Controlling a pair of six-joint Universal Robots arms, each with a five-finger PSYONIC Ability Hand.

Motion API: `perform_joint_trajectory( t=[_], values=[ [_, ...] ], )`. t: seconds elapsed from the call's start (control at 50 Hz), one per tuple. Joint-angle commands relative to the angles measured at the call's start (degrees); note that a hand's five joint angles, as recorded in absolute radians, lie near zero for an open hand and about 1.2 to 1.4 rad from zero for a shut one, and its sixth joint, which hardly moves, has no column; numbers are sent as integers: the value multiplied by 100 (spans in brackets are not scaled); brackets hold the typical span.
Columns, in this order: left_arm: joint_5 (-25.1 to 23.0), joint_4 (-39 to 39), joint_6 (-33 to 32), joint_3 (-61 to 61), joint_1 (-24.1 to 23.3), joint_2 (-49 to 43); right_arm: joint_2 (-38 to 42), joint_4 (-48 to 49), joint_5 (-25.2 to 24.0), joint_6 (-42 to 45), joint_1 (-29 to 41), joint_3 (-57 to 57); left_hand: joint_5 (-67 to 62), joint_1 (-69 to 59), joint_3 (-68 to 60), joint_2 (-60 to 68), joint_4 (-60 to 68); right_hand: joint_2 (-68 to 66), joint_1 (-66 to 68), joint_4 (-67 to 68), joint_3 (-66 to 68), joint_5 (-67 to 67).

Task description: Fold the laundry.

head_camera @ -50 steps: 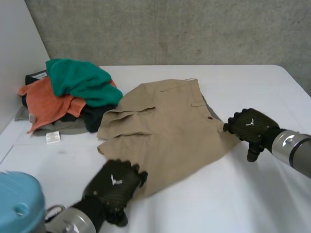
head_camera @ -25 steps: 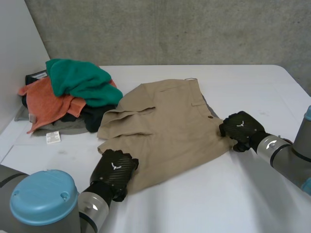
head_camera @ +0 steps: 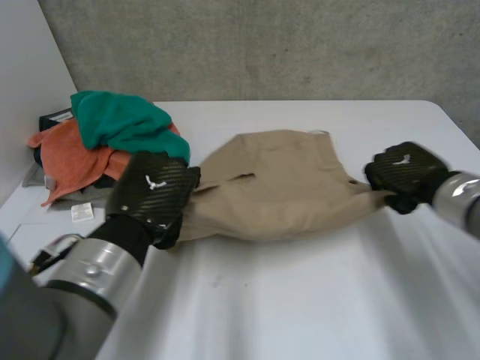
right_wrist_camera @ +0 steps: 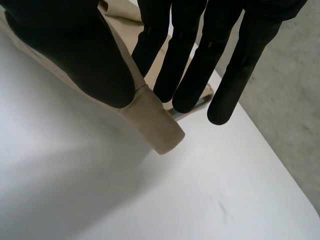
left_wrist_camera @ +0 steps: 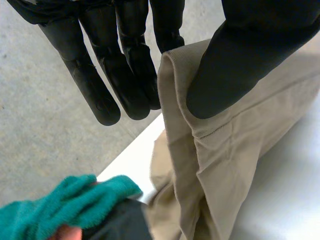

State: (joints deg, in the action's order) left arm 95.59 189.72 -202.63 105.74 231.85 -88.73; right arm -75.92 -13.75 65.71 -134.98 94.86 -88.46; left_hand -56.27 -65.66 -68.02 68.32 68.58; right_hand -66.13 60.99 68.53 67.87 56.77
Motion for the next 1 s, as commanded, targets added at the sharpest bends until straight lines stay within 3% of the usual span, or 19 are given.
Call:
perform_joint_trajectory(
  t=[0.02,0.08,0.14,0.24,0.34,0.42,0.48,0.58,0.72,0.8,1.0],
  values=[
    [-523,-2103,31,-326,-52,593,-1389,-2236,-31,1042,-749,-49,-1373,-1434,-1198,1168,1142,-1387,1901,1147,1213,1323],
    [-795,-2788,22,-283,-53,637,-1758,-2808,-111,1482,-820,-251,-1373,-1434,-1198,1168,1142,-1387,1901,1147,1213,1323],
    [-884,-2870,22,-238,-35,603,-1882,-2870,-181,1790,-776,-514,-1373,-1434,-1198,1168,1142,-1387,1901,1147,1213,1323],
    [-876,-1741,-4,-238,18,34,-1567,-2397,-199,1712,-741,-910,-1373,-1434,-1198,1168,1142,-1387,1901,1147,1213,1323],
    [-841,-96,-31,-676,158,-995,-372,-1403,73,1062,-188,-534,-1373,-1434,-1198,1168,1142,-1387,1901,1147,1213,1323],
    [-840,890,-180,-1598,360,-1857,401,-745,1037,97,348,667,-1373,-1434,-1198,1168,1142,-1387,1901,1147,1213,1323],
    [-867,1462,-461,-2705,457,-2464,666,-358,1487,-256,568,1469,-1373,-1434,-1198,1168,1142,-1387,1901,1147,1213,1323],
    [-850,2016,-628,-4524,563,-2860,913,1413,1910,-836,911,2892,-1373,-1434,-1198,1168,1142,-1387,1901,1147,1213,1323],
    [-208,2403,-347,-6434,729,-3379,904,3798,2218,-1540,1008,3124,-1373,-1434,-1198,1168,1142,-1387,1901,1147,1213,1323],
    [-102,2368,-321,-6453,774,-3441,1044,4398,2218,-1611,1175,3150,-1373,-1434,-1198,1168,1142,-1387,1901,1147,1213,1323],
    [-67,2149,-329,-4915,738,-3467,2028,4021,2131,-1584,1307,3089,-1373,-1434,-1198,1168,1142,-1387,1901,1147,1213,1323]
  ],
)
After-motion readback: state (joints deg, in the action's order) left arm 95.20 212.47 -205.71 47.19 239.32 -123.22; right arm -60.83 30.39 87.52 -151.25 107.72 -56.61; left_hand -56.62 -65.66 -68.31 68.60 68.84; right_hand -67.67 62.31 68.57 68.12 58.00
